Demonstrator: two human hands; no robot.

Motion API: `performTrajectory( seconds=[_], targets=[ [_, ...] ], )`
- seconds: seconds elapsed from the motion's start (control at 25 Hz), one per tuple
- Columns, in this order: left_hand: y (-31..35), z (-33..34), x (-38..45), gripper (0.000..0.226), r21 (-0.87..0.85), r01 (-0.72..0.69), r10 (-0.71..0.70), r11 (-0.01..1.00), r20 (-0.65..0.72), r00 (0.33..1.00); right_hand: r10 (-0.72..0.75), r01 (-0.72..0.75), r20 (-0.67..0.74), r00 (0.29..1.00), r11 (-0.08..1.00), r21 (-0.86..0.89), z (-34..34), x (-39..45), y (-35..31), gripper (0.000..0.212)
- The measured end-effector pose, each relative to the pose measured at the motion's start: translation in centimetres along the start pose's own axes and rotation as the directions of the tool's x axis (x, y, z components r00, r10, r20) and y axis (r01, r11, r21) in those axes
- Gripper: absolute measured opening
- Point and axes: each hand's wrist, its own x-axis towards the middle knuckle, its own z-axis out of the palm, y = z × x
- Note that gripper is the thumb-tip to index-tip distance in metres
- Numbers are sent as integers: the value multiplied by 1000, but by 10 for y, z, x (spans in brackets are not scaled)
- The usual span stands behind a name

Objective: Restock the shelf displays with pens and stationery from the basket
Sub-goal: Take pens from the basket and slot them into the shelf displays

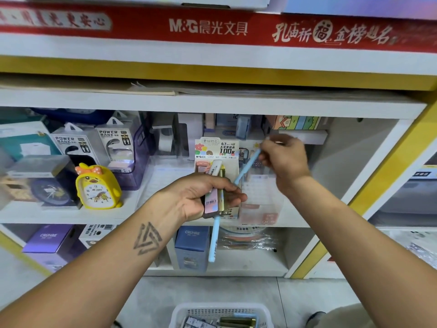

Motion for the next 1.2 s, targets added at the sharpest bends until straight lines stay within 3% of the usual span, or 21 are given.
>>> performTrajectory(
  seconds=[0.08, 0.2, 0.28, 0.36, 0.88, 0.96, 1.08, 1.12, 1.16, 1.2],
  targets=[
    [1, -4, 1, 11, 29, -13, 14, 999, -37, 999, -209, 187, -102, 973, 964, -191, -15, 8, -5, 9],
    [3, -6, 4, 11, 60, -33, 39, 998, -111, 993, -398, 411, 155, 904, 711, -570, -23, 5, 4, 7],
    [4, -4, 5, 10, 44, -36, 42, 998, -136, 990, -425, 525, 325, 845, 543, -655, -19, 0, 15, 18],
    [4, -3, 5, 8, 32, -38, 42, 999, -141, 989, -430, 582, 406, 806, 455, -674, -17, 1, 23, 19],
    [7, -5, 2, 12, -25, -88, 82, 996, -171, 982, -422, 621, 464, 779, 414, -666, -14, 5, 37, 17],
    [8, -4, 1, 12, -32, -100, 92, 995, -183, 979, -415, 637, 498, 761, 333, -696, -12, 6, 39, 22],
    [9, -4, 1, 17, -32, -120, 111, 992, -205, 972, -320, 614, 554, 768, 125, -779, -11, 4, 37, 30],
    [10, -4, 1, 18, -46, -130, 117, 990, -214, 970, -297, 611, 556, 776, 135, -780, -9, 1, 35, 34],
    [11, -4, 0, 16, -66, -146, 128, 987, -221, 967, -279, 605, 542, 792, 243, -758, -6, -3, 33, 38],
    [13, -5, 0, 13, -83, -168, 145, 982, -232, 962, -230, 555, 509, 829, 450, -700, -2, -8, 30, 39]
  ],
)
